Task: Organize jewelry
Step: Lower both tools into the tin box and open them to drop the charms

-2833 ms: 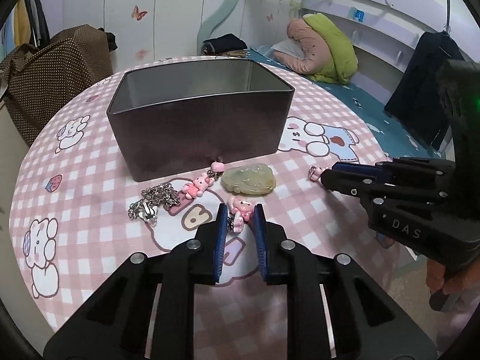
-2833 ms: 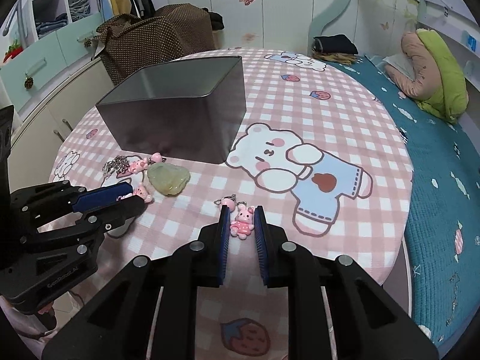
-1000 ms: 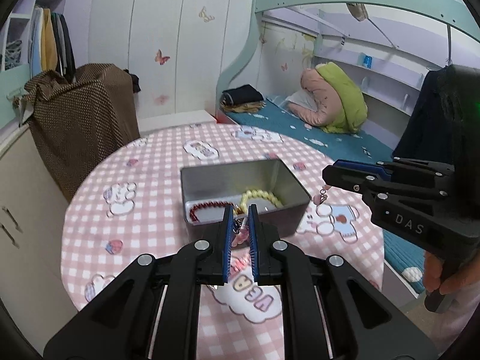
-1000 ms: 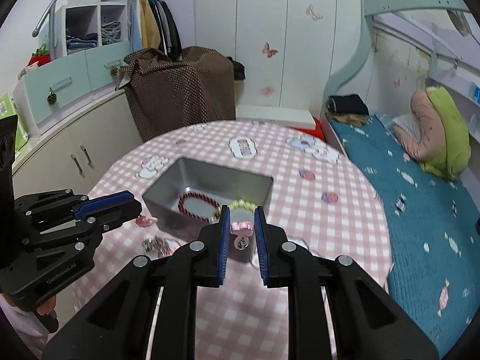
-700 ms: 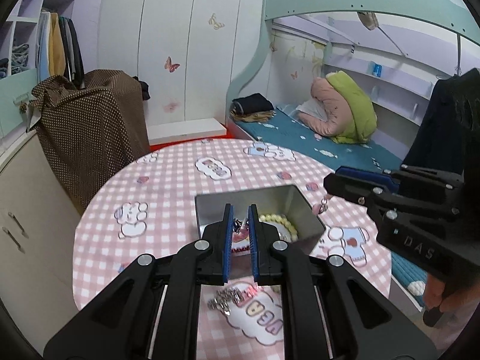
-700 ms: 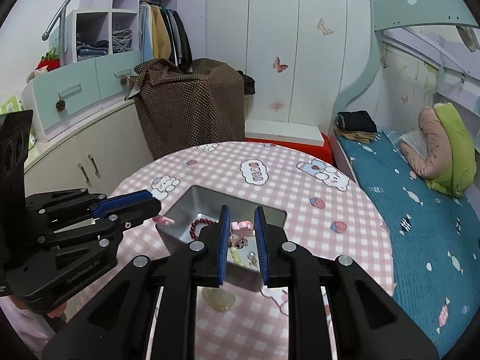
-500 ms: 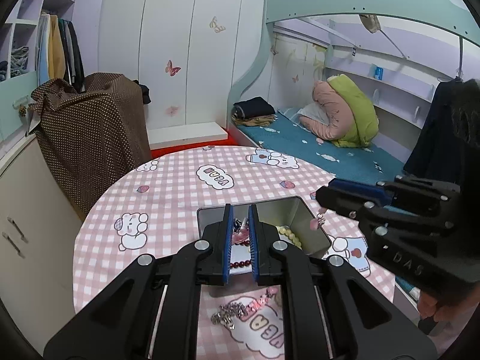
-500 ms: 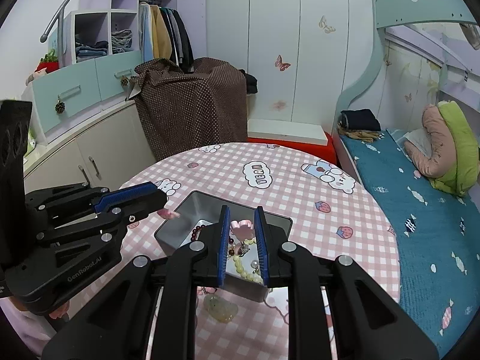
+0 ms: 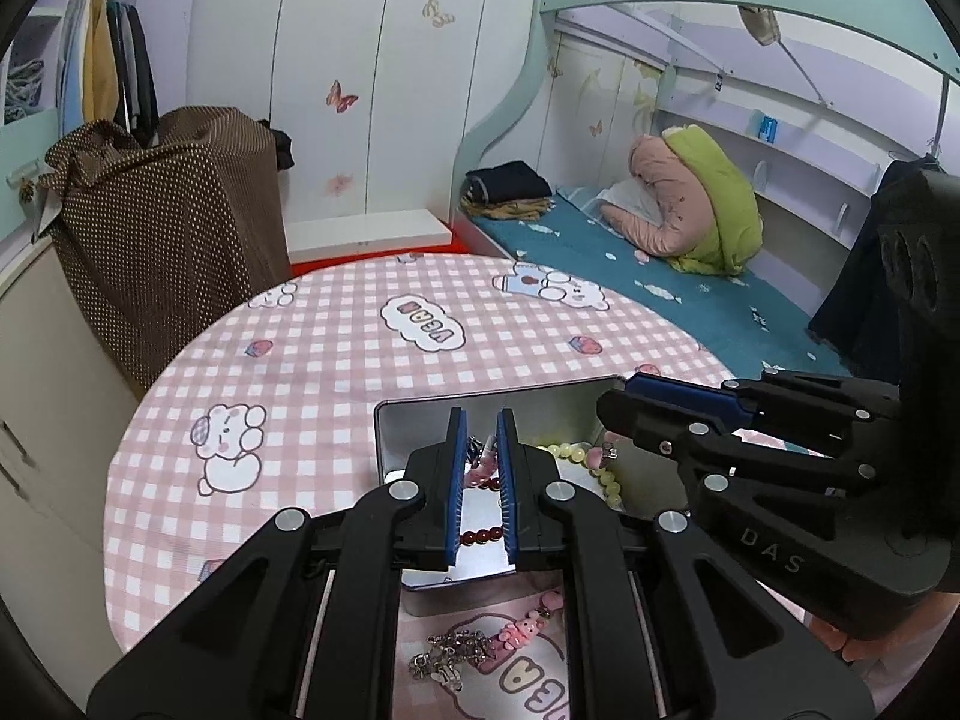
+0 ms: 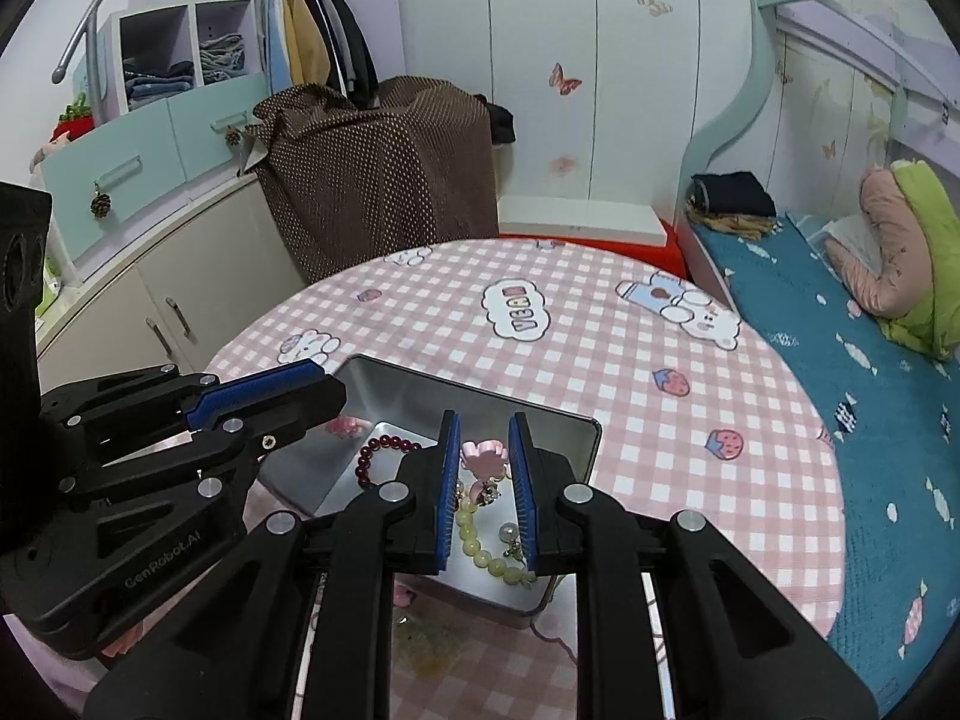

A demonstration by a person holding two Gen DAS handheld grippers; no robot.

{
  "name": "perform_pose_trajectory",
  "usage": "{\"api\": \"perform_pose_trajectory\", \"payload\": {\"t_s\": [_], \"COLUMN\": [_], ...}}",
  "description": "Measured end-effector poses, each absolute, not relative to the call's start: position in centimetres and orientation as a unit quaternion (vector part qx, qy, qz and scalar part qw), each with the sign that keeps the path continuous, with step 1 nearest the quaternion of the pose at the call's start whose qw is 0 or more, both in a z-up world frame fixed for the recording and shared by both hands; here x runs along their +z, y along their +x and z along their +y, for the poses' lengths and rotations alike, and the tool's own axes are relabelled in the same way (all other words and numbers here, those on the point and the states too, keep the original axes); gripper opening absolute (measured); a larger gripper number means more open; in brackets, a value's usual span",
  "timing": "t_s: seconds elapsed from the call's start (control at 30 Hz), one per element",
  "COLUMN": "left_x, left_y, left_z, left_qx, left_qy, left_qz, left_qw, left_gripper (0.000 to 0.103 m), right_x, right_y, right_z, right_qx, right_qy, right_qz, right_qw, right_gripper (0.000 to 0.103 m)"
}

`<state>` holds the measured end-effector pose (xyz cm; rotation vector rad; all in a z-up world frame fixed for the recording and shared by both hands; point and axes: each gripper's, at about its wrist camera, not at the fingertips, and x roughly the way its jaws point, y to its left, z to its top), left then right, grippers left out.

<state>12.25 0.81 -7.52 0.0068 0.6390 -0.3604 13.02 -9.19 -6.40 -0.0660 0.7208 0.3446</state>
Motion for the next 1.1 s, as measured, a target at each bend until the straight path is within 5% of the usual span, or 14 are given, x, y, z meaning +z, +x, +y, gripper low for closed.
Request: {"api": "perform_pose_trajectory", "payload": {"t_s": [0.2, 0.27, 0.33, 0.43, 1.1], "left_x": [-8.4, -8.4, -8.4, -8.2, -8.3], "left_y": [13.1, 13.1, 13.1, 13.0, 12.2], "left_z": [0.8, 0.8, 0.9, 1.3, 2.2], "left_qx": [-0.165, -0.167, -0.165, -0.16, -0.146], "left_qy": [0.003, 0.007, 0.009, 0.005, -0.011], "left_qz": [0.327, 0.327, 0.33, 0.325, 0.341], "left_qw": [0.931, 0.93, 0.93, 0.932, 0.928], "left_gripper": [0.011, 0.012, 0.033, 0.039, 0.04], "right_x": [-7.2, -7.1, -6.8, -6.1, -6.7], "right_y": [13.7, 13.8, 13.8, 13.6, 12.4], "right_z": [-9.6, -9.7, -10.0, -10.7, -12.4], "right_qx": [0.173, 0.178, 0.166, 0.151, 0.12], "right_qy": [-0.021, -0.013, -0.012, -0.009, 0.001], "right_qz": [0.364, 0.363, 0.356, 0.348, 0.361], "right_qw": [0.915, 0.915, 0.919, 0.925, 0.925], "right_gripper": [0.017, 0.023, 0.041, 0.053, 0.058]}}
